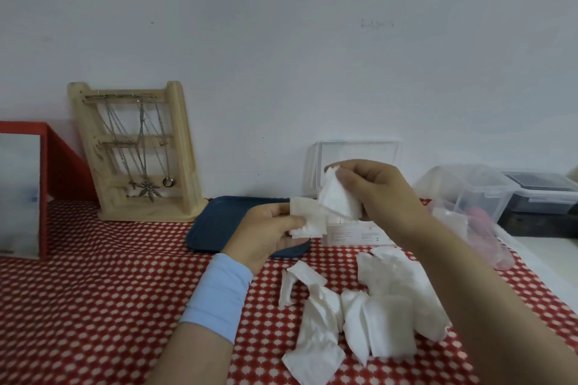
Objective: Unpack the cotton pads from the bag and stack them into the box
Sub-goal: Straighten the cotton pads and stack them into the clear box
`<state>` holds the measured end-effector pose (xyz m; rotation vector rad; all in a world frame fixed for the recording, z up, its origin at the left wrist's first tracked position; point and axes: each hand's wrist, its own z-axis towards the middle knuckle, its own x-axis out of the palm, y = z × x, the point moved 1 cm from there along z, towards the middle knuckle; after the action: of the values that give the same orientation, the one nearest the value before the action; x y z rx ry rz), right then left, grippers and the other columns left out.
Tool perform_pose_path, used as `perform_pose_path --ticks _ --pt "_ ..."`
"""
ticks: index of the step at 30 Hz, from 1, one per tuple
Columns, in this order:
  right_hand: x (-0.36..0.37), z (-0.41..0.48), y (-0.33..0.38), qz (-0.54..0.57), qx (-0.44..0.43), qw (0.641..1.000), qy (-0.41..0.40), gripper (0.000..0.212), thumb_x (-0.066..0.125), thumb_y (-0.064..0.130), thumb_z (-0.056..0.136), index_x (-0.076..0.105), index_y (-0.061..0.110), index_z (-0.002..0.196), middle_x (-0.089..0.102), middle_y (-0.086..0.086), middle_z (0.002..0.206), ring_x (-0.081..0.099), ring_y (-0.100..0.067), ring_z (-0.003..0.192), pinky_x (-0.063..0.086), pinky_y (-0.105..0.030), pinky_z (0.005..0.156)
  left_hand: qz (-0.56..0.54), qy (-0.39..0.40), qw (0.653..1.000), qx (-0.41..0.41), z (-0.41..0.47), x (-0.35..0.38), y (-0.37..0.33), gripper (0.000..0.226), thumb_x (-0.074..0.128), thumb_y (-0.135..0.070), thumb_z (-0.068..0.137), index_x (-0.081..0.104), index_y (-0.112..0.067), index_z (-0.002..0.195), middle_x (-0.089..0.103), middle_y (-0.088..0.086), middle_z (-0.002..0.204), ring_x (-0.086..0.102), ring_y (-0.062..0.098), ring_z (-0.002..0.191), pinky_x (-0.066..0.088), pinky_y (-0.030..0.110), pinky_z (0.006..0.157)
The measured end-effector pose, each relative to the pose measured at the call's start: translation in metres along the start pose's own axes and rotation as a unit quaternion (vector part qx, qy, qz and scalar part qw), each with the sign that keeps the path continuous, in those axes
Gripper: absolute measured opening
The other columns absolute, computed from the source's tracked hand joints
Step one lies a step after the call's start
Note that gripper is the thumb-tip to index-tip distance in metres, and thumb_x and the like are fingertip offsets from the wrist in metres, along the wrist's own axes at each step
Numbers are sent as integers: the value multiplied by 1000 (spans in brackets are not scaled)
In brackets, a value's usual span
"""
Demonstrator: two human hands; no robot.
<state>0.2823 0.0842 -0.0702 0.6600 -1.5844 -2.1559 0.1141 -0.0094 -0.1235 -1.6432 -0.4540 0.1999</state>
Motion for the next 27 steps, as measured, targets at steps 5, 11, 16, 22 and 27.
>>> perform_pose_path --ticks 5,11,16,22,27 --pt "9 3 -13 -118 -6 993 7 8 74 22 91 76 25 98 75 8 90 71 -9 78 55 -23 64 -48 55 997 -1 -5 13 -5 22 63 -7 97 72 -2 116 78 15 107 76 24 97 61 27 71" --pt "9 6 -16 -113 -43 992 -30 5 81 22 84 77 25 84 76 8 85 72 -10 78 60 -27 68 -59 67 996 -13 -5 15 -3 23 62 -8 98 71 -1 118 77 16 109 76 25 99 62 29 75" --pt "14 5 -22 -180 -61 980 -62 12 85 30 79 73 33 77 72 13 81 66 -12 65 57 -27 62 -115 88 989 -31 -5 19 -7 35 55 -24 102 67 0 126 74 20 115 74 28 105 64 35 79" --pt "15 4 -21 -149 33 987 -45 27 66 46 93 71 20 100 70 7 92 64 -10 70 47 -22 55 -41 72 997 -3 -3 10 -3 34 66 -7 95 65 0 128 76 14 115 74 26 107 62 32 84" --pt "6 2 -20 -45 123 991 26 19 73 26 92 77 8 92 70 -9 77 57 -17 57 46 -27 49 -38 63 997 0 1 3 -4 26 65 -9 96 67 -4 121 77 11 114 74 23 106 61 30 82"
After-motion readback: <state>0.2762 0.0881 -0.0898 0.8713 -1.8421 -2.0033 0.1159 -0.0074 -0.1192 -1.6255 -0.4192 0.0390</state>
